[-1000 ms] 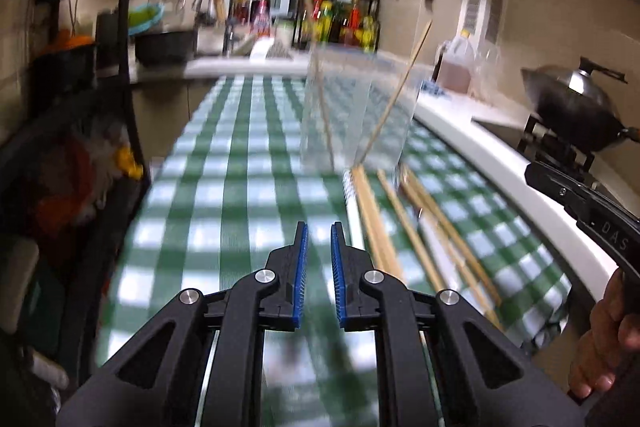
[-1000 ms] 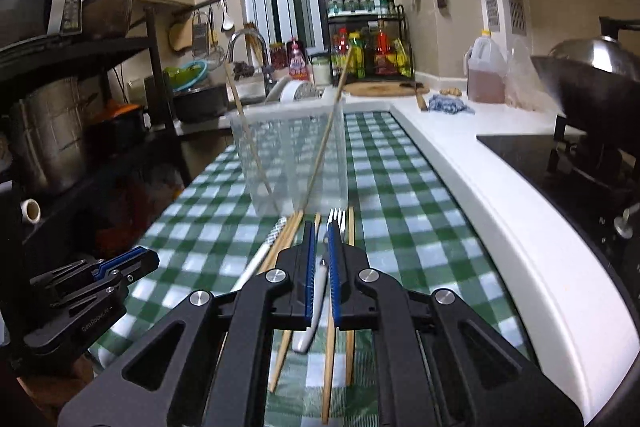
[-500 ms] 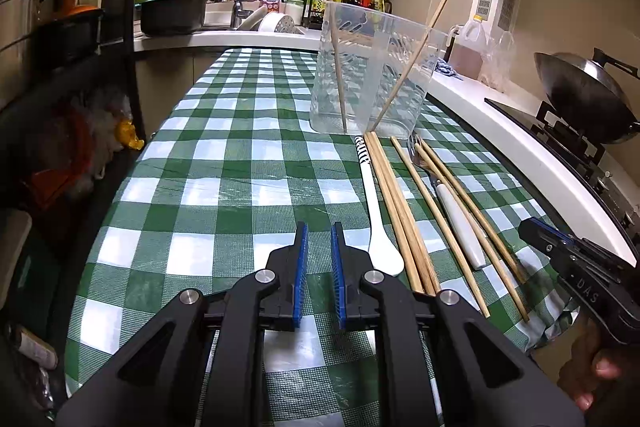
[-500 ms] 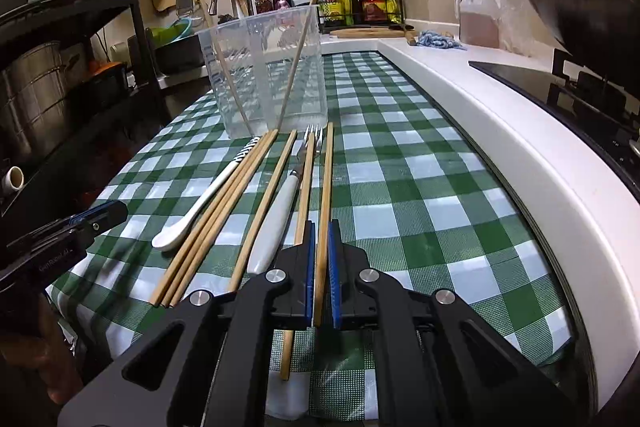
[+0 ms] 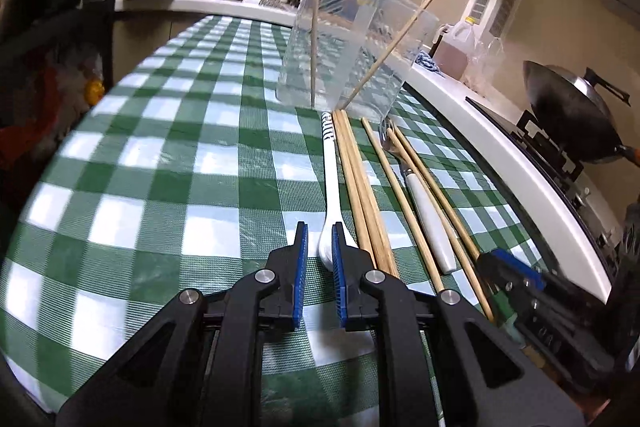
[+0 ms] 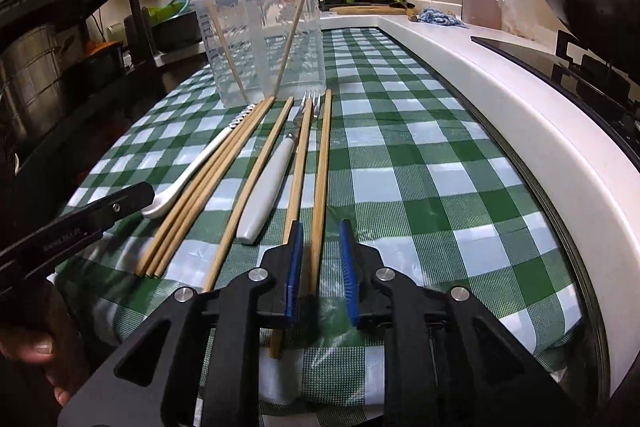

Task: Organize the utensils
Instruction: 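Grasp the white spoon with the left tool while the right tool grasps a chopstick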

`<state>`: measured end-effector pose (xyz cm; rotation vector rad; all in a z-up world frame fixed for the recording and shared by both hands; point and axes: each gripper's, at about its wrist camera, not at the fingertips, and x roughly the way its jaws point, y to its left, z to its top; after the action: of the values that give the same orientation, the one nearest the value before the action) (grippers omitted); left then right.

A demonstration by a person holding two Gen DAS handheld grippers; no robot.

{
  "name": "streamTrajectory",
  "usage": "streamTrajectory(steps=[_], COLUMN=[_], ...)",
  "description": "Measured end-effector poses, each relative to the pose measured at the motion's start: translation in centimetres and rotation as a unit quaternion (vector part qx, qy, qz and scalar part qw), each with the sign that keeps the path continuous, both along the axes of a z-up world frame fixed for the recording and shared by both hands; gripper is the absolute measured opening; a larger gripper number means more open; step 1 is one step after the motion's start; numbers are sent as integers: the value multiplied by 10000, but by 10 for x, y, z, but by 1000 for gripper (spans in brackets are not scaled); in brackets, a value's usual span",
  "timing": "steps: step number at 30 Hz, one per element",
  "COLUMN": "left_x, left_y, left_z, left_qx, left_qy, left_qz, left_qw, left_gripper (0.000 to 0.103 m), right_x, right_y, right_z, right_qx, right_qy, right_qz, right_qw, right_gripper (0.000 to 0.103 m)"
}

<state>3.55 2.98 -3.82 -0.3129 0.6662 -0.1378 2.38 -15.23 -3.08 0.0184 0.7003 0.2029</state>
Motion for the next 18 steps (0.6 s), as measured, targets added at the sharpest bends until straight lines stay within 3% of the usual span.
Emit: streamTrajectory(steps=[3, 7, 11, 16, 18], left_x=[1, 4, 3, 1, 1], left_y=[-5, -11, -17, -30, -28], left_z=[0, -1, -1, 0, 1], left_qx=[-19, 137, 318, 773, 794], left_qy=[-3, 74, 58, -16, -3], left_qz=[-56, -68, -50, -55, -35], left_qw=[10000, 9999, 9995, 9970, 9968], left_gripper=[13, 25, 25, 24, 17], right_x=[-2, -4, -5, -7, -7], right_y=[-1, -1, -1, 1, 2], right_z=[-2, -3, -4, -4, -3], right_qx=[-49, -107, -159, -173, -210], right_qy=[8, -30, -58, -80, -76], right_qz=[-8, -14, -14, 26, 37], right_qw=[10000, 9999, 9999, 9998, 9997], right_gripper=[20, 20, 19, 5, 5])
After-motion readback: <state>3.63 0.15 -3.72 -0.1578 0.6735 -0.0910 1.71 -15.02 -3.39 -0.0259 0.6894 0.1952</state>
